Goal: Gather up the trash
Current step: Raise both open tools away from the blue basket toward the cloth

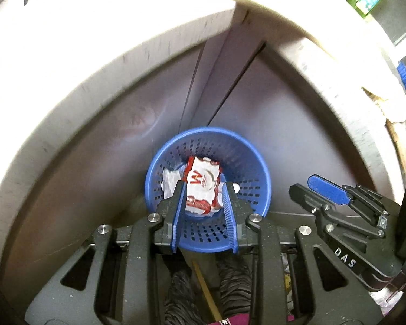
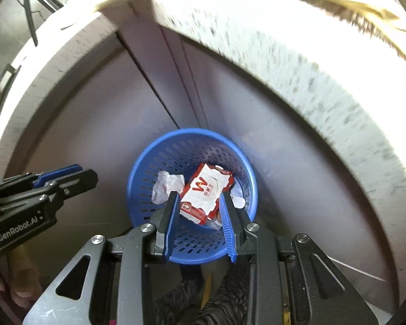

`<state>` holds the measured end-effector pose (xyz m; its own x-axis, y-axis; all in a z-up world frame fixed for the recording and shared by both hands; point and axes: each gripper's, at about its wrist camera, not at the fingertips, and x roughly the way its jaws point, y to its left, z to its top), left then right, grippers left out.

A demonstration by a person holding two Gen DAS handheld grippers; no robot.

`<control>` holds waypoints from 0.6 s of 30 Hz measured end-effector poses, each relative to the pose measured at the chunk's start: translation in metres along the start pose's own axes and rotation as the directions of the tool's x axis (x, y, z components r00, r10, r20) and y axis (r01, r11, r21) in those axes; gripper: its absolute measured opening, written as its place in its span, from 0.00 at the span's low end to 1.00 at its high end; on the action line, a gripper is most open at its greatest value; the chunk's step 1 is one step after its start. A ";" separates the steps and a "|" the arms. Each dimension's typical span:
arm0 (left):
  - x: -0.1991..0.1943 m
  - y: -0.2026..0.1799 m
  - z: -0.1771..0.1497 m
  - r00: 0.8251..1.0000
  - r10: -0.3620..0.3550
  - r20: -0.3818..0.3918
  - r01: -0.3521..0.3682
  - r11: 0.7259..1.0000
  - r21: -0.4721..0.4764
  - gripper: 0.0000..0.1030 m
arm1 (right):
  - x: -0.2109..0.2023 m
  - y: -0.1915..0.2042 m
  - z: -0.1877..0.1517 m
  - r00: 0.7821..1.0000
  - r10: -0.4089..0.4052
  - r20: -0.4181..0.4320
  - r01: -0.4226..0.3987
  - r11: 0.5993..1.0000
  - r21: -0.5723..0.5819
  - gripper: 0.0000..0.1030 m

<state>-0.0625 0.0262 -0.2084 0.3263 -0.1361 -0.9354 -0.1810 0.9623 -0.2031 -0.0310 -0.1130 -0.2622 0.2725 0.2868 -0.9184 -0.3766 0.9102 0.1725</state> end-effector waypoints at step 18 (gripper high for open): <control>-0.091 -0.037 0.054 0.972 -0.003 0.236 -0.012 0.998 0.064 0.53 | -0.103 0.013 0.044 0.979 0.049 0.199 -0.012 0.983 -0.184 0.59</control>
<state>-0.0348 0.0153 -0.1003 0.5365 -0.0798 -0.8401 -0.1255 0.9769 -0.1729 -0.0246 -0.1172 -0.1498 0.4244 0.3847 -0.8197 -0.5359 0.8364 0.1152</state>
